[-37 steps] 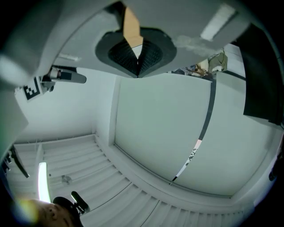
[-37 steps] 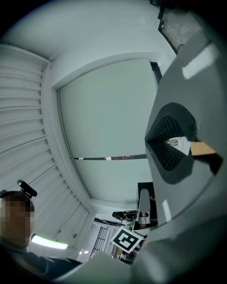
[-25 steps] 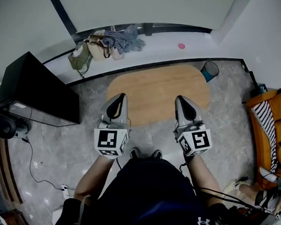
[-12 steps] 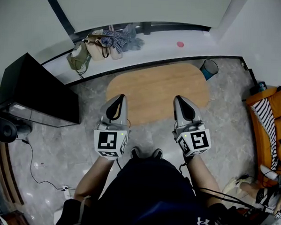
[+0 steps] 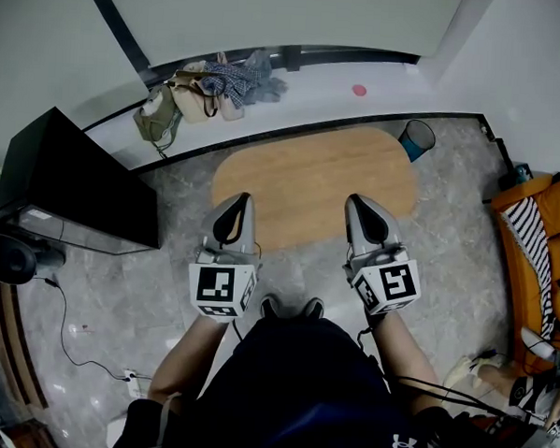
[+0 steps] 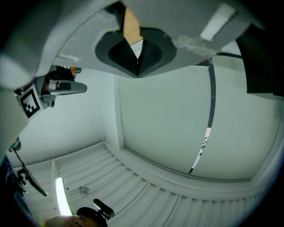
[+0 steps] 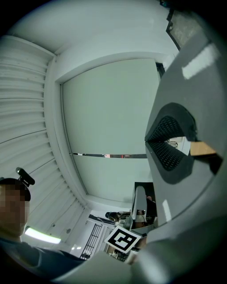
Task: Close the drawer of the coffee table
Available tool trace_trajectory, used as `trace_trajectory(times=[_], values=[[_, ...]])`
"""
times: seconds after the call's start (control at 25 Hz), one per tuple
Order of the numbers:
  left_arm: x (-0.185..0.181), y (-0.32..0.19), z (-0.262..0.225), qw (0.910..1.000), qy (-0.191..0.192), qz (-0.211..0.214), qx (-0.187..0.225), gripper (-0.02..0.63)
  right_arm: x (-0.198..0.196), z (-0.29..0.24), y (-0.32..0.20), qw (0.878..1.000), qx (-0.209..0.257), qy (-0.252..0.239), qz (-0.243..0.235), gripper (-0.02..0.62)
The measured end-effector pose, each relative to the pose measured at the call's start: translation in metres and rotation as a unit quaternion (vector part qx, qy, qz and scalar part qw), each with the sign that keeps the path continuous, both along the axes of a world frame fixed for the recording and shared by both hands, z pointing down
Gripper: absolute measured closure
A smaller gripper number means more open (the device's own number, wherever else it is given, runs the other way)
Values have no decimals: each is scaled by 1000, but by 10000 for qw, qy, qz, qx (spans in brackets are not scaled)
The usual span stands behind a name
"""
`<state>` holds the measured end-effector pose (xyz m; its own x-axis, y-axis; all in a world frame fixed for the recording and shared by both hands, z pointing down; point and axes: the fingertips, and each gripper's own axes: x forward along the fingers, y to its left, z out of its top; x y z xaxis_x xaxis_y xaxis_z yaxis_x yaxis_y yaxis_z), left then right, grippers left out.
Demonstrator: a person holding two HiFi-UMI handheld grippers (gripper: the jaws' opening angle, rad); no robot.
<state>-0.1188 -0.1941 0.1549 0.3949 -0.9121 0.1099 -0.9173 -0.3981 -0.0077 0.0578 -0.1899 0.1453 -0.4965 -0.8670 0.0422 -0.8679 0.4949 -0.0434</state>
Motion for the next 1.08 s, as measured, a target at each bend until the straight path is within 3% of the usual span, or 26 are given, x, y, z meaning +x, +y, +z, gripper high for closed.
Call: trace_trajectory(times=[1.08], values=[[-2,2,7,9999,-48,21,-112,603,-4,7,1,9999,-140,-25,-49,594]])
